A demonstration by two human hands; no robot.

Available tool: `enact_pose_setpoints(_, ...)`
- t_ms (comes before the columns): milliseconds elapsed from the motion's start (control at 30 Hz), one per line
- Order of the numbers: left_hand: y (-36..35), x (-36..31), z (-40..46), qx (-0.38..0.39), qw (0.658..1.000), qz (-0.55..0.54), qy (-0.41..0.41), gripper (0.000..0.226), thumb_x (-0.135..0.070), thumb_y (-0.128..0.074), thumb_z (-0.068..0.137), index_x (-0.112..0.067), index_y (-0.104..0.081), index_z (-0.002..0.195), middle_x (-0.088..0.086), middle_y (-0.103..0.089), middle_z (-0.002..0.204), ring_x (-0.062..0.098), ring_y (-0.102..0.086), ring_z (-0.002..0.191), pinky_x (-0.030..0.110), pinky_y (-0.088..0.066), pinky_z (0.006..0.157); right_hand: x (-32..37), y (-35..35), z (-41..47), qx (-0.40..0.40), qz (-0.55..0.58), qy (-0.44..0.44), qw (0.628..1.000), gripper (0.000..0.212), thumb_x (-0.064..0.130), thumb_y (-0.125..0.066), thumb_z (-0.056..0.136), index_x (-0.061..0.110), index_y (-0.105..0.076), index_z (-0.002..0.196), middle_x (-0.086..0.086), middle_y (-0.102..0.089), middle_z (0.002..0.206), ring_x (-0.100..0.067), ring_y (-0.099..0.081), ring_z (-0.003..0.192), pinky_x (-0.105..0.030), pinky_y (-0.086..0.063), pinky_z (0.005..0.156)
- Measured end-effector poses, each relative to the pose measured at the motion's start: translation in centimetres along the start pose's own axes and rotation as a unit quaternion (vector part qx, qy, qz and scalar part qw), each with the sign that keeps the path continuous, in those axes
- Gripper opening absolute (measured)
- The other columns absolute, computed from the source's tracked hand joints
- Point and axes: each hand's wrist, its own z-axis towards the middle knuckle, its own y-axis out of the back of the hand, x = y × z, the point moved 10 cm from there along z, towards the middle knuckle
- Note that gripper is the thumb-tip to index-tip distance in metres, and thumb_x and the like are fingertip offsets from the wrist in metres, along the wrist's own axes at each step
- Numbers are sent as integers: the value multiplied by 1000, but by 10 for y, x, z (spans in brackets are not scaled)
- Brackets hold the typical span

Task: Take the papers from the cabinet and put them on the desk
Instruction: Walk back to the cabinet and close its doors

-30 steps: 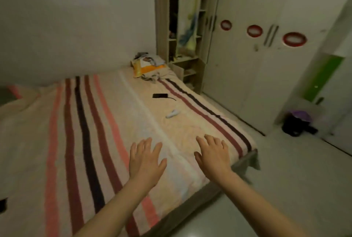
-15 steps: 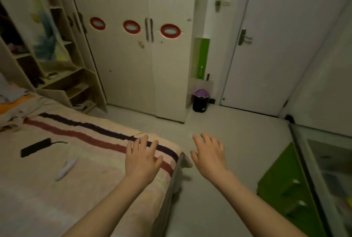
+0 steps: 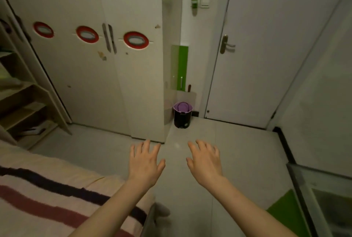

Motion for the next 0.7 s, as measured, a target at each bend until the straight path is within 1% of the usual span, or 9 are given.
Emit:
enact_pose_setpoints(67,0,-1,42,-23,999,-5,34,54,-53,-37,78,-25,-58,120,13,-59,126,32,-55,114,53,-38,101,1,-1,46,12,-15,47,999,48,32,-42,92,21,-31,137,-7,-40,141,-28,-35,128,-47,-21,110)
enact_pose_setpoints(133,-3,7,76,-13,998,-10,65,52,-52,-39,72,-22,-66,105,13,-68,108,31,-65,95,52,-49,87,2,-3,93,19,-21,78,997,46,32,-42,92,21,-33,135,-7,-42,138,-28,-37,125,-46,-23,109)
enact_pose_setpoints(233,-13,38,111,5,992,-11,125,53,-51,-38,70,-22,-67,102,13,-69,103,32,-66,90,51,-51,84,15,-13,155,38,-20,122,992,47,33,-42,92,21,-32,136,-7,-42,137,-28,-37,124,-44,-28,105)
enact_pose_setpoints(300,-17,68,135,11,986,2,166,54,-51,-37,72,-21,-66,106,13,-68,107,33,-64,95,52,-49,88,30,-23,195,46,-15,156,987,49,33,-42,92,21,-29,138,-6,-41,138,-27,-36,126,-43,-27,106)
enact_pose_setpoints(400,-22,106,174,20,976,-25,215,53,-49,-37,86,-23,-44,132,13,-44,138,32,-41,125,50,-22,110,54,-38,248,51,-20,201,978,50,33,-42,92,21,-28,139,-6,-41,138,-27,-36,126,-44,-25,107)
enact_pose_setpoints(467,-26,131,211,-3,973,-14,230,55,-49,-38,89,-24,-33,138,11,-32,146,31,-30,132,46,-11,113,67,-53,288,55,-35,216,974,51,33,-44,91,21,-29,138,-7,-41,139,-29,-37,126,-46,-26,106)
enact_pose_setpoints(533,-33,156,250,-24,970,-17,243,55,-47,-45,87,-22,-40,135,14,-41,140,33,-37,128,48,-17,111,82,-62,331,36,-45,236,970,53,35,-59,81,21,-44,130,-8,-54,129,-30,-51,115,-49,-39,97)
enact_pose_setpoints(600,-43,186,291,-33,965,-21,260,51,-45,-60,79,-19,-56,122,17,-58,124,36,-52,114,53,-33,104,96,-72,379,31,-76,240,967,57,40,-78,59,22,-61,111,-3,-69,102,-24,-66,89,-45,-54,76)
enact_pose_setpoints(700,-46,231,347,-42,958,-12,282,45,-46,-62,72,-19,-65,107,16,-66,106,36,-62,97,52,-43,93,121,-80,450,22,-85,249,965,59,42,-83,46,25,-67,100,1,-71,88,-19,-68,77,-40,-57,67)
